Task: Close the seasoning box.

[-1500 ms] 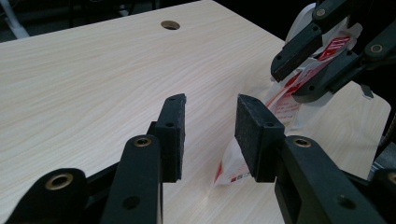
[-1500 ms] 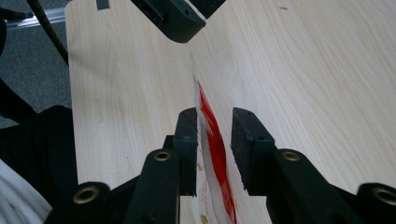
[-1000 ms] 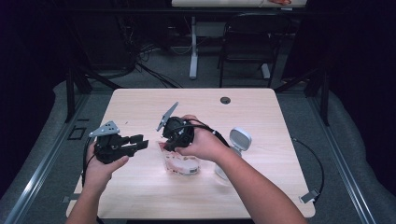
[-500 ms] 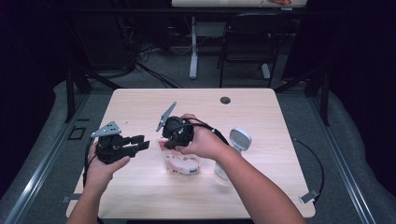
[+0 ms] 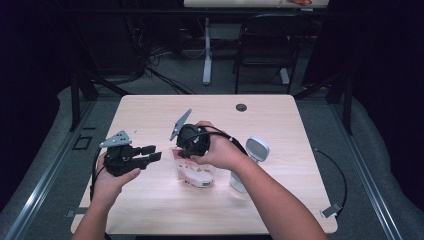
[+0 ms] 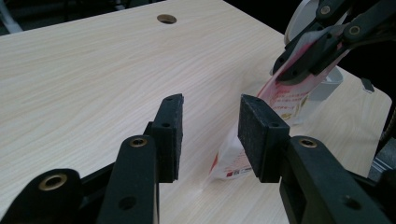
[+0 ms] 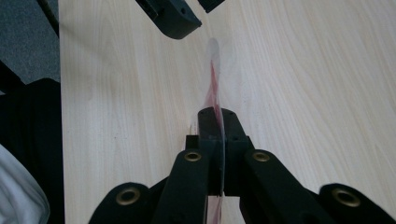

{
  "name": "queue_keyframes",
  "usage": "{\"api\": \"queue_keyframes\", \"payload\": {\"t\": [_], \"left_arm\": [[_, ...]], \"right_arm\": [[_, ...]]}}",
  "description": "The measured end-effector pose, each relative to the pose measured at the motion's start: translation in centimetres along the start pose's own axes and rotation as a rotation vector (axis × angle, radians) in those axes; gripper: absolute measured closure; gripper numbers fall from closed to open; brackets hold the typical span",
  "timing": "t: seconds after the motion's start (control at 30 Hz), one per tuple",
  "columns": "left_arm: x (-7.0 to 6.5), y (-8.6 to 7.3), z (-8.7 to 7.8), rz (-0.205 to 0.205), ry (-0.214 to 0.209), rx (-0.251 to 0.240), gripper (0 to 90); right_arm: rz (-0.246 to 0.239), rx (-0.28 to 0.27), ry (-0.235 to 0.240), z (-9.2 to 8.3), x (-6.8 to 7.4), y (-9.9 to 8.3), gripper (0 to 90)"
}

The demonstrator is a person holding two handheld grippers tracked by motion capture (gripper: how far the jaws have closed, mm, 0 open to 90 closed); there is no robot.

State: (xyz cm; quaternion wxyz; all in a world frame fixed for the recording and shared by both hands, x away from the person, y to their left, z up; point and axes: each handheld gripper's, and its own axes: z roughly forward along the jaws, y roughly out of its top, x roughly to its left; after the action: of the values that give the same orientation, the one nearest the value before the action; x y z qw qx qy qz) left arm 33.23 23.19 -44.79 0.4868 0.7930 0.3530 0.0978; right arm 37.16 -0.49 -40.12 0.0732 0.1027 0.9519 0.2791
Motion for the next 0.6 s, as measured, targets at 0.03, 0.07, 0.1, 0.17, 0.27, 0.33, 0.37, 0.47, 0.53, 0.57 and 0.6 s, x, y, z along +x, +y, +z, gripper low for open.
{"api": "queue_keyframes", "payload": {"t": [0.03, 0.07, 0.1, 0.17, 0.27, 0.33, 0.37, 0.47, 0.53, 0.57, 0.6], "left_arm": [[0.0, 0.0, 0.0, 0.002, 0.000, 0.003, 60.5], [0.0, 0.0, 0.1, 0.002, -0.002, 0.002, 60.5], [0.0, 0.0, 0.1, 0.002, -0.003, 0.004, 60.2], [-0.1, -0.1, 0.2, 0.006, -0.005, 0.007, 59.6], [-0.2, -0.1, 0.4, 0.018, -0.014, 0.012, 57.6], [-0.3, -0.1, 0.5, 0.025, -0.018, 0.018, 57.1], [-0.3, -0.1, 0.6, 0.028, -0.013, 0.022, 56.6], [-0.4, -0.1, 0.7, 0.028, -0.023, 0.024, 55.0], [-0.5, -0.1, 0.8, 0.039, -0.029, 0.024, 53.8], [-0.6, -0.1, 0.9, 0.039, -0.033, 0.025, 53.0], [-0.6, -0.1, 1.0, 0.043, -0.040, 0.019, 52.4]], "right_arm": [[0.000, -0.004, -0.005, -0.1, 0.0, -0.1, 90.0], [0.000, -0.012, -0.010, -0.3, -0.1, -0.3, 90.0], [0.001, -0.018, -0.012, -0.4, -0.1, -0.4, 90.0], [0.003, -0.029, -0.012, -0.7, -0.2, -0.6, 90.0], [0.009, -0.044, -0.012, -1.1, -0.2, -0.8, 90.0], [0.013, -0.053, -0.008, -1.5, -0.2, -0.9, 90.0], [0.012, -0.058, -0.007, -1.6, -0.2, -0.9, 90.0], [0.016, -0.078, -0.012, -2.2, -0.1, -1.1, 90.0], [0.011, -0.088, -0.012, -2.6, 0.0, -1.2, 90.0], [0.013, -0.094, -0.012, -2.8, 0.0, -1.3, 90.0], [0.017, -0.102, -0.014, -3.0, 0.1, -1.3, 90.0]]}}
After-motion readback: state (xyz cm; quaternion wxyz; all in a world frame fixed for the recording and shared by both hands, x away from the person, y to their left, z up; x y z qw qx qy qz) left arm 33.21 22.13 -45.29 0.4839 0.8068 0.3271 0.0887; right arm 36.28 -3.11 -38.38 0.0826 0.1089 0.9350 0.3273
